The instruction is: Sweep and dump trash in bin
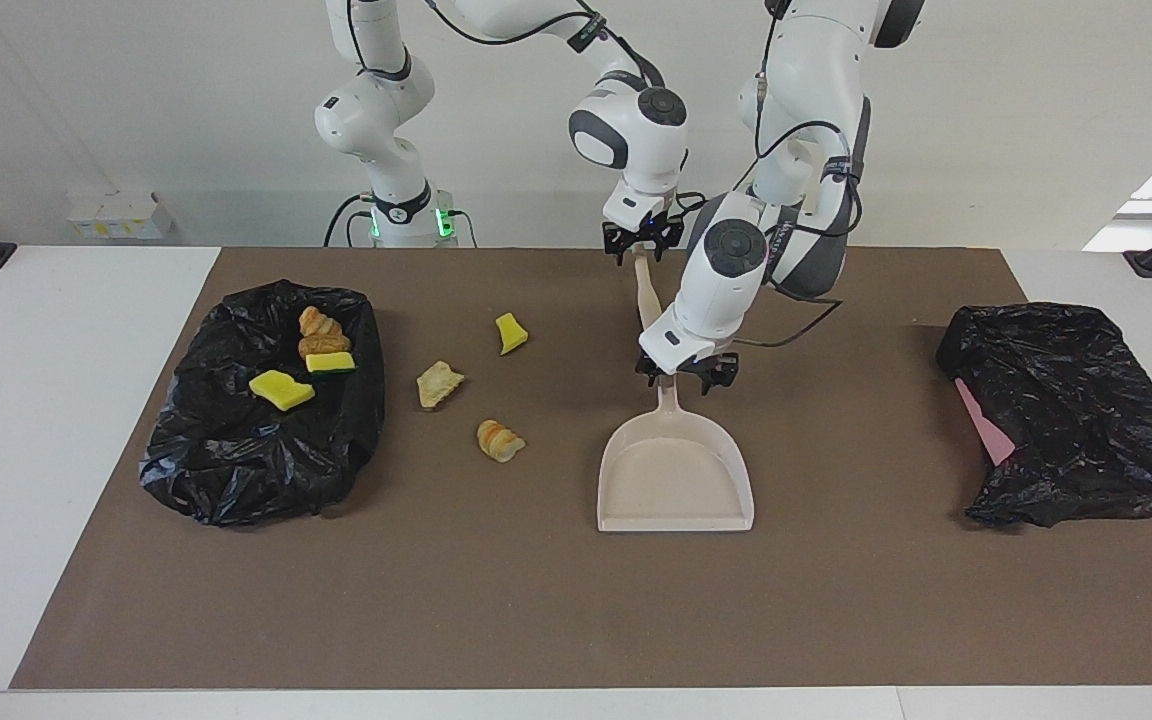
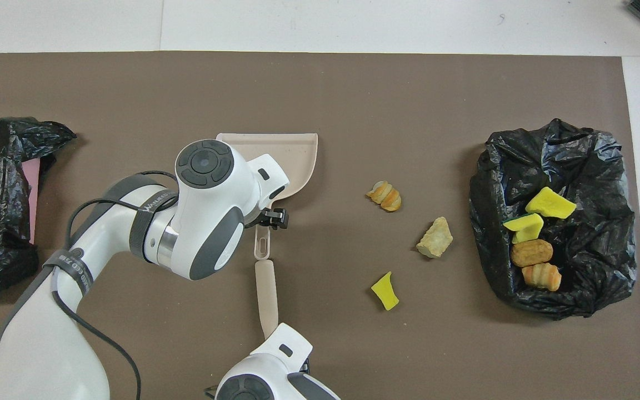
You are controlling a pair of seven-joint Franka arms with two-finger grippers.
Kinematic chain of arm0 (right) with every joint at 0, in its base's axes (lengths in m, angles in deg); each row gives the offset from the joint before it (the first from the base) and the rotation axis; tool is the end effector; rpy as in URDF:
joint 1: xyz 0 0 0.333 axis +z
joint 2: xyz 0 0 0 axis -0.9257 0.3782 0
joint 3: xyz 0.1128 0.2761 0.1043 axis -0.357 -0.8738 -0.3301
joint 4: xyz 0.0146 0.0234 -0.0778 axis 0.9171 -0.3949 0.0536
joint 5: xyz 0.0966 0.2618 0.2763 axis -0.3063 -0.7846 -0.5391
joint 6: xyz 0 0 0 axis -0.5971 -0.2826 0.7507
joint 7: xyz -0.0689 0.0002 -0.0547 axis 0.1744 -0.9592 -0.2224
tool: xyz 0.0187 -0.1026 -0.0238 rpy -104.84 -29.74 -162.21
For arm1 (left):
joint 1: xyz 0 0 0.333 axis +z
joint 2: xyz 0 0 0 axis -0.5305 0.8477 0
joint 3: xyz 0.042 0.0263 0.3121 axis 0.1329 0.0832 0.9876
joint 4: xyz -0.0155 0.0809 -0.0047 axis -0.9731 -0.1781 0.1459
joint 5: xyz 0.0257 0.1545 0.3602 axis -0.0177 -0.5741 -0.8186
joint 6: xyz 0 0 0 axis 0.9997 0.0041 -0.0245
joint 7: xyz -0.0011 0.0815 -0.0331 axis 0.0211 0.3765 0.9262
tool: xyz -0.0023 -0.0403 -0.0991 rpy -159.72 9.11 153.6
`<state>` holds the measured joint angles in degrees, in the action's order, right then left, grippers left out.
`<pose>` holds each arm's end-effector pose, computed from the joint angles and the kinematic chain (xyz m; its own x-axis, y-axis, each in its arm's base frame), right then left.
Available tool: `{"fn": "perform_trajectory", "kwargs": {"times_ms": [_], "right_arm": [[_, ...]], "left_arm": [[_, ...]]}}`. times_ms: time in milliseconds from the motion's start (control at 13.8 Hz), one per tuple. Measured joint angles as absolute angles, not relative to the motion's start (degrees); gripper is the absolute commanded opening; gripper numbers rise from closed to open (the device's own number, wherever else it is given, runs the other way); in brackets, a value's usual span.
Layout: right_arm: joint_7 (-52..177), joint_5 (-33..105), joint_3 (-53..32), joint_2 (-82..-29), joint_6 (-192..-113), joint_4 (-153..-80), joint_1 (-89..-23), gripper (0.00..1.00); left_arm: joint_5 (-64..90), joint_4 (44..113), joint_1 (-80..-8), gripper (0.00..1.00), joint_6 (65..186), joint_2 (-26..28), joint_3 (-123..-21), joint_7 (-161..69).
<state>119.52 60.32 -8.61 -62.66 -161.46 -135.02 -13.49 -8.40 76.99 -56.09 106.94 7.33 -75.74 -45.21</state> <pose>0.2782 0.4813 0.3411 0.9872 0.1116 -0.1135 0.1102 -0.9937 -0.0186 0.5236 -0.3167 0.3537 0.9701 -0.2220 -0.0978 -0.2162 -0.9741 0.0664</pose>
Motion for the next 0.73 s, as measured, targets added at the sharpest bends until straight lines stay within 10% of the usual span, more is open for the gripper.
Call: {"fn": "perform_trajectory", "kwargs": {"times_ms": [291,727], "right_arm": [[119.52,60.26,-8.61,-62.77,-161.46,-135.01,-13.44,0.0],[120.92,60.25,-8.43,-65.56,-160.21,-135.0,-13.45,0.0]], "left_arm": [[-7.66,76.59,-56.35,0.0,107.15,7.17,-75.56,-45.03],[-8.02,73.46,-53.82,0.0,105.56,6.25,-74.16,-51.51]]}}
